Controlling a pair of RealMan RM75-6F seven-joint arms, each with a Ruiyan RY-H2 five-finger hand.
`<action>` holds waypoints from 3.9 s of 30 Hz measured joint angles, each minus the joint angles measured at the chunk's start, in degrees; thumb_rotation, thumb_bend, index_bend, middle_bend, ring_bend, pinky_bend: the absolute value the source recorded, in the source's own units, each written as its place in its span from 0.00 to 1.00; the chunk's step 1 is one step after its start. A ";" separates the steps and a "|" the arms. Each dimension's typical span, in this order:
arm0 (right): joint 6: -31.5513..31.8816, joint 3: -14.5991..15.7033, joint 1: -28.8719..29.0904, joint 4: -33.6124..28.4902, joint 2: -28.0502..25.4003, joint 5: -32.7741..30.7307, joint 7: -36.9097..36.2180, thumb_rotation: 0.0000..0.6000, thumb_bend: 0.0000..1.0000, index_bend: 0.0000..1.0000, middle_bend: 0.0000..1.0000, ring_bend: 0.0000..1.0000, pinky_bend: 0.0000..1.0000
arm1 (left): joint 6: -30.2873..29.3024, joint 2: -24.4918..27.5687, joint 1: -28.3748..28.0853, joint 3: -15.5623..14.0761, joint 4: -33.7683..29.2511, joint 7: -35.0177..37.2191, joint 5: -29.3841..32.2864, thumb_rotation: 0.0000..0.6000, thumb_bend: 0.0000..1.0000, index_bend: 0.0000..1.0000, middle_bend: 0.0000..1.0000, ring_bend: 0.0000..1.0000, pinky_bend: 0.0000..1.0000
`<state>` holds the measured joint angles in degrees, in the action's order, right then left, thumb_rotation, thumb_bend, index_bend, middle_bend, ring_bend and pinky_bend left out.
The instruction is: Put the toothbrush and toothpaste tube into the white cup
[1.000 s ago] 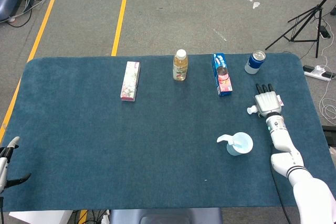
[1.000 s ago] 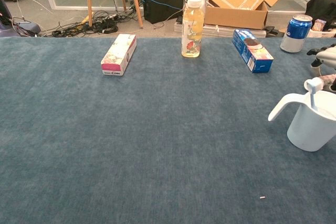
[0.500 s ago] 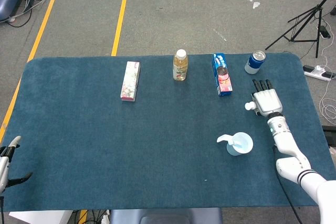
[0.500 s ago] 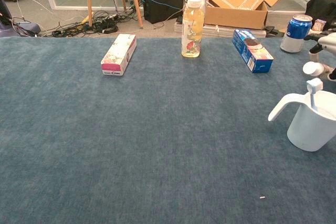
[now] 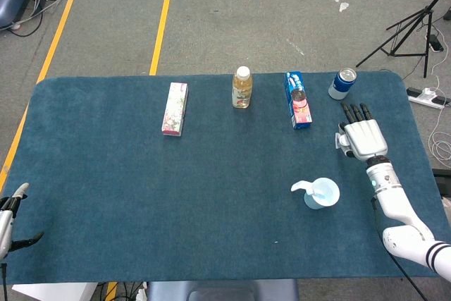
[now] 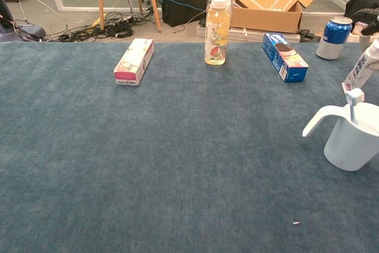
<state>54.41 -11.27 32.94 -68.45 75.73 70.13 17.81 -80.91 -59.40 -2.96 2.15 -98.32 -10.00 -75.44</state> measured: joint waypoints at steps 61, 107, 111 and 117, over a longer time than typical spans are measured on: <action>8.50 4.75 -13.90 -55.33 -38.62 2.05 -12.02 1.00 0.25 0.60 0.00 0.00 0.02 | 0.09 -0.85 -0.13 -0.40 0.36 -1.65 -0.01 1.00 0.00 0.06 0.26 0.23 0.28; -1.44 6.92 -4.84 -42.75 -23.18 -12.75 -1.04 1.00 0.25 0.60 0.00 0.00 0.02 | -0.39 -0.38 0.13 -0.32 -0.04 -0.94 -0.25 1.00 0.00 0.06 0.26 0.23 0.28; -2.00 7.03 -4.07 -41.87 -22.08 -13.24 -0.96 1.00 0.25 0.60 0.00 0.00 0.02 | -0.45 -0.32 0.16 -0.29 -0.08 -0.83 -0.27 1.00 0.00 0.06 0.26 0.23 0.28; -2.46 7.30 -3.29 -41.16 -21.08 -13.81 -0.80 1.00 0.25 0.60 0.00 0.00 0.02 | -0.55 -0.26 0.20 -0.30 -0.17 -0.70 -0.40 1.00 0.00 0.06 0.26 0.23 0.28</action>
<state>51.95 -3.97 29.65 -109.61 54.65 56.32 17.01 -81.46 -59.65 -2.76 1.84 -98.49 -10.70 -75.84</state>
